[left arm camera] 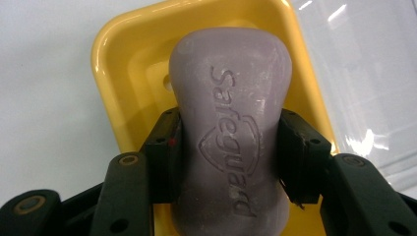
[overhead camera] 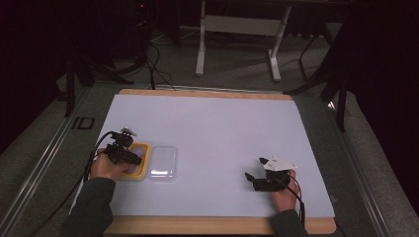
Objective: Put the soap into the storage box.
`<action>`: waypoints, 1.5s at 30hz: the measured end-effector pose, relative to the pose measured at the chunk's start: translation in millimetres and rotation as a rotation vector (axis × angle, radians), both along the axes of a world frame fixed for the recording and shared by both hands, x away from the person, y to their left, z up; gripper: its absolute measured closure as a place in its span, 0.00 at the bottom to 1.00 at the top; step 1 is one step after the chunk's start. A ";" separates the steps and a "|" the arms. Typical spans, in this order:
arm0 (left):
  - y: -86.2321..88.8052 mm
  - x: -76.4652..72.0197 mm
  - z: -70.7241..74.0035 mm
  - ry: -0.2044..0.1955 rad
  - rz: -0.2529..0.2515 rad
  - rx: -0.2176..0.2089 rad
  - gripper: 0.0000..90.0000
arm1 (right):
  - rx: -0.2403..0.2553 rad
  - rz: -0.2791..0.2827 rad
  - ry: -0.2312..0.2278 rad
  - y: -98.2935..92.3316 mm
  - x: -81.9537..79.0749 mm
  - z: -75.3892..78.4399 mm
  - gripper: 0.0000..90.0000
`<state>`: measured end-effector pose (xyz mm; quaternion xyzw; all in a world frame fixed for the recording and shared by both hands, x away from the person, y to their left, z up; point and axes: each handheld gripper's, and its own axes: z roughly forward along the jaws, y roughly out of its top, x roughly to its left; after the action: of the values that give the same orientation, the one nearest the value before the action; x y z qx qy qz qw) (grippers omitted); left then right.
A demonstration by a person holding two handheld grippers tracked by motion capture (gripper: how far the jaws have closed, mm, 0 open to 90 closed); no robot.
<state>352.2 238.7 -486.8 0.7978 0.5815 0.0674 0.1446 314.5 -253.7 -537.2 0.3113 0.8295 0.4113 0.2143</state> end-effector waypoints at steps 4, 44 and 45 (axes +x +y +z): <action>-0.3 1.0 -3.3 0.008 0.005 0.005 0.55 | 0.001 0.001 -0.001 -0.2 0.1 0.0 0.20; -23.8 -4.7 33.5 -0.095 -0.121 -0.060 0.36 | -0.006 0.001 -0.002 0.8 -0.4 -0.2 0.20; -28.4 -5.5 34.9 -0.102 -0.135 -0.060 0.36 | -0.006 0.001 -0.001 0.7 -0.3 -0.2 0.20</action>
<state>346.7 210.2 -452.0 0.8261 0.5198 0.0806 0.2020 314.2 -253.0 -537.4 0.3099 0.8309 0.4089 0.2153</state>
